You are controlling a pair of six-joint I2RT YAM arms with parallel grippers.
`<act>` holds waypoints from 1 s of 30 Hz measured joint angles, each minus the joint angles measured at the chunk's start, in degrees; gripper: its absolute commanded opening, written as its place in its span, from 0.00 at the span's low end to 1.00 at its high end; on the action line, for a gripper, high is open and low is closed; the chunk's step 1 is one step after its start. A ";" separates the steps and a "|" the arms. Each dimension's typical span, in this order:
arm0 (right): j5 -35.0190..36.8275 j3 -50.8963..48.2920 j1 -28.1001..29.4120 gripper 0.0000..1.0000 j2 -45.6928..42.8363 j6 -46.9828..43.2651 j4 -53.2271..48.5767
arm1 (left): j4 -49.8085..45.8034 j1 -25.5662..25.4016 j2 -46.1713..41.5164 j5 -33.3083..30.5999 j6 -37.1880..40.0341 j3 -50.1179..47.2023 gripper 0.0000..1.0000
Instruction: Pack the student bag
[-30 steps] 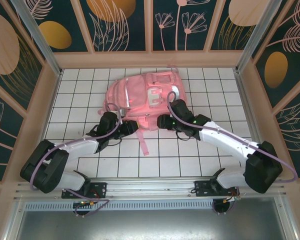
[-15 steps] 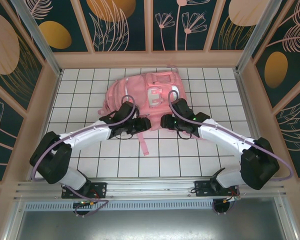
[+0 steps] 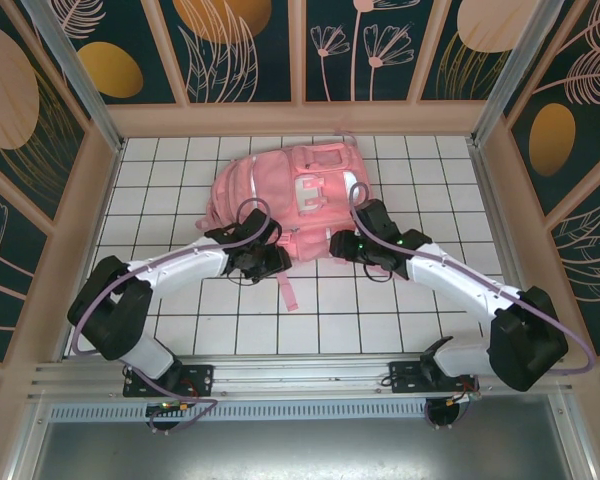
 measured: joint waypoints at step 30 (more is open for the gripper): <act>-7.87 -1.73 -0.46 0.36 0.39 1.79 5.66 | 0.81 0.00 2.25 -3.15 -0.76 1.57 0.11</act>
